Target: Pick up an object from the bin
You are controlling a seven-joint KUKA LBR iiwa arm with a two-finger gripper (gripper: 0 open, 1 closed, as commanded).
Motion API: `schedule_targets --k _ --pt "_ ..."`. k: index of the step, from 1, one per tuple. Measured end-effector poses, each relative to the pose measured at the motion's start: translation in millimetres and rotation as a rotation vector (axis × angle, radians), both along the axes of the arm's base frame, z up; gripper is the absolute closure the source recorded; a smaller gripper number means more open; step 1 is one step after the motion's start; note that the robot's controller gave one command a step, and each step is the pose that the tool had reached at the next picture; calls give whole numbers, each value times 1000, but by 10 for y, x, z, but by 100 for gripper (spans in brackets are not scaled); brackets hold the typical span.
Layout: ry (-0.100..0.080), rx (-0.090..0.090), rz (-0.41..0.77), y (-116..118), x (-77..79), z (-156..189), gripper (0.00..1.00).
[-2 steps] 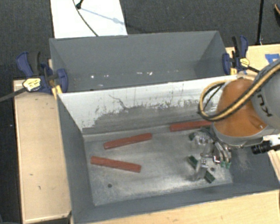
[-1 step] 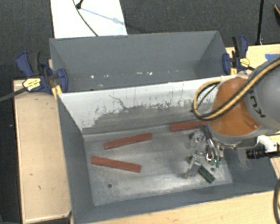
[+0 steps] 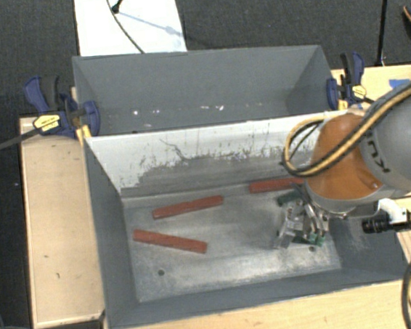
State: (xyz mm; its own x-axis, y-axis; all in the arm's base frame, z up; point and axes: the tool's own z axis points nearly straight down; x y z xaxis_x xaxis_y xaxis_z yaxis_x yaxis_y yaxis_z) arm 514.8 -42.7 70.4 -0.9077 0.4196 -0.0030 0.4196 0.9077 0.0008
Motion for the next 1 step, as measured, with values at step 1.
schedule_targets --k 1 --pt "-8 0 55 69 -26 1519 100"
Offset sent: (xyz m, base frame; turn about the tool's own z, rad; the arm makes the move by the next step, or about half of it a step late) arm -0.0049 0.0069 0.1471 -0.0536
